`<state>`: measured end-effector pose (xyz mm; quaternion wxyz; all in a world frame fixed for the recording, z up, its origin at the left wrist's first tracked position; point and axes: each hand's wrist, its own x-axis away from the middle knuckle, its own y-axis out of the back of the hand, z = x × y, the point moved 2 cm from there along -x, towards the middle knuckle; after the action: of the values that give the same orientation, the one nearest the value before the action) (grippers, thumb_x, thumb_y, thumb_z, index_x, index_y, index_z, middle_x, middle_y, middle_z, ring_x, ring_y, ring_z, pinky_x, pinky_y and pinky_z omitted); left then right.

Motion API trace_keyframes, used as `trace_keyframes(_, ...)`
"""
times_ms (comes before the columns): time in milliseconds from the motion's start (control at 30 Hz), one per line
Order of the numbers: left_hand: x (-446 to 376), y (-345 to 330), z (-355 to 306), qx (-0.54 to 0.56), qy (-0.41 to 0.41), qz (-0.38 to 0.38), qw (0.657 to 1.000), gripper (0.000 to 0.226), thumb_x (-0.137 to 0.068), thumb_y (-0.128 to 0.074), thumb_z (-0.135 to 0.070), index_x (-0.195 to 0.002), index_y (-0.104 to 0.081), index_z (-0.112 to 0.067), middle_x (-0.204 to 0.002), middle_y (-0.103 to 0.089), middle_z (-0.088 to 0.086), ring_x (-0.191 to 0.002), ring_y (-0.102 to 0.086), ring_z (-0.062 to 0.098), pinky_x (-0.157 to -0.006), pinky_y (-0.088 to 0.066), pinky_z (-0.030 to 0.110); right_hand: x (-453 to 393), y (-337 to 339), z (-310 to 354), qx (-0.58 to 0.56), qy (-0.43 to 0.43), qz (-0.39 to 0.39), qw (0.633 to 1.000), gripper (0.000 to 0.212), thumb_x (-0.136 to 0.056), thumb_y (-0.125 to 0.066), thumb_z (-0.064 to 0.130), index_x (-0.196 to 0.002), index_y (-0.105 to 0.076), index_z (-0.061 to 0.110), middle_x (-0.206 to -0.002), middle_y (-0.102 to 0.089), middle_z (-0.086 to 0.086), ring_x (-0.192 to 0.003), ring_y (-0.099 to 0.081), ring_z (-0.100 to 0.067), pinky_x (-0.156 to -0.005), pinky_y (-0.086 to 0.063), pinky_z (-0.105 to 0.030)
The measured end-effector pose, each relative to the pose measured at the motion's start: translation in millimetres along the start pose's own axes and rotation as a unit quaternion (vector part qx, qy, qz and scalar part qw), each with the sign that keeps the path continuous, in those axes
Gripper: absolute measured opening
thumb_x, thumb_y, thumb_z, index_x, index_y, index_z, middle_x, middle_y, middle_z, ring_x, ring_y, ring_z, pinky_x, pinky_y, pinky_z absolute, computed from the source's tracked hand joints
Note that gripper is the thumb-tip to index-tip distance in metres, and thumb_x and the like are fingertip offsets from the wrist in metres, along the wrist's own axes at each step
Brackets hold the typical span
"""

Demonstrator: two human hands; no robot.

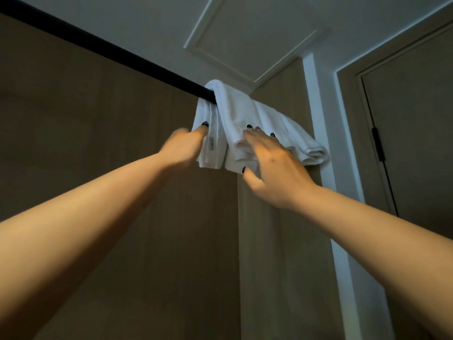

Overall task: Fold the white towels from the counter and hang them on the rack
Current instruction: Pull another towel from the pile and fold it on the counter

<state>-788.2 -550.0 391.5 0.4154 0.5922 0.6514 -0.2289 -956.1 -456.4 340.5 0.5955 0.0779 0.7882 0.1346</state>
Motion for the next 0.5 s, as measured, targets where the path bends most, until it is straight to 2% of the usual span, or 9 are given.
trace_keyframes(67,13,8,1,-0.028,0.011,0.013,0.999,0.051,-0.097,-0.044,-0.052,-0.109,-0.058,-0.004,-0.093,-0.054,0.010,-0.067,-0.046,0.014,-0.064,-0.038,0.030,5,8,4,-0.016,-0.004,0.017,1.000,0.064,-0.098,-0.049,0.027,-0.154,-0.023,0.012,-0.162,-0.022,-0.003,-0.150,-0.010,-0.014,-0.118,-0.003,-0.026)
trace_keyframes(100,20,12,3,-0.054,0.013,0.025,0.998,0.058,-0.095,-0.045,-0.055,-0.115,-0.058,-0.003,-0.095,-0.055,0.006,-0.072,-0.049,0.015,-0.066,-0.039,0.030,8,11,5,-0.024,-0.005,0.031,0.999,0.062,-0.099,-0.047,0.028,-0.154,-0.024,0.013,-0.161,-0.022,-0.002,-0.151,-0.009,-0.014,-0.119,-0.003,-0.026)
trace_keyframes(167,38,19,8,-0.114,0.013,0.053,0.992,0.081,-0.083,-0.042,-0.065,-0.137,-0.050,-0.006,-0.118,-0.058,0.008,-0.096,-0.056,0.021,-0.080,-0.041,0.031,15,18,9,-0.040,-0.004,0.057,0.998,0.060,-0.100,-0.046,0.030,-0.154,-0.025,0.014,-0.161,-0.023,-0.002,-0.151,-0.009,-0.014,-0.119,-0.002,-0.026)
trace_keyframes(200,48,24,11,-0.146,0.019,0.063,0.987,0.088,-0.080,-0.040,-0.068,-0.145,-0.042,-0.008,-0.135,-0.054,0.011,-0.112,-0.055,0.025,-0.087,-0.040,0.031,19,22,12,-0.043,-0.002,0.074,0.996,0.061,-0.100,-0.045,0.032,-0.154,-0.024,0.014,-0.161,-0.022,-0.002,-0.151,-0.008,-0.014,-0.118,-0.002,-0.026)
trace_keyframes(267,74,31,17,-0.202,0.033,0.086,0.975,0.087,-0.091,-0.042,-0.066,-0.154,-0.025,-0.010,-0.157,-0.034,0.011,-0.137,-0.041,0.028,-0.101,-0.034,0.033,30,29,19,-0.042,0.000,0.120,0.992,0.062,-0.101,-0.043,0.036,-0.155,-0.021,0.014,-0.162,-0.019,-0.002,-0.151,-0.007,-0.014,-0.119,-0.003,-0.026)
trace_keyframes(367,115,43,24,-0.269,0.040,0.120,0.955,0.074,-0.100,-0.037,-0.053,-0.157,-0.014,-0.010,-0.162,-0.022,0.008,-0.147,-0.026,0.026,-0.114,-0.024,0.032,49,35,32,-0.045,0.007,0.180,0.983,0.062,-0.102,-0.040,0.038,-0.155,-0.018,0.013,-0.163,-0.016,-0.002,-0.151,-0.005,-0.015,-0.120,-0.004,-0.030)
trace_keyframes(500,169,65,31,-0.335,0.050,0.167,0.926,0.069,-0.104,-0.034,-0.042,-0.157,-0.008,-0.007,-0.164,-0.012,0.008,-0.152,-0.012,0.021,-0.119,-0.014,0.030,71,35,58,-0.073,0.017,0.224,0.972,0.058,-0.104,-0.036,0.035,-0.154,-0.018,0.011,-0.162,-0.018,-0.004,-0.151,-0.005,-0.018,-0.122,-0.004,-0.035)
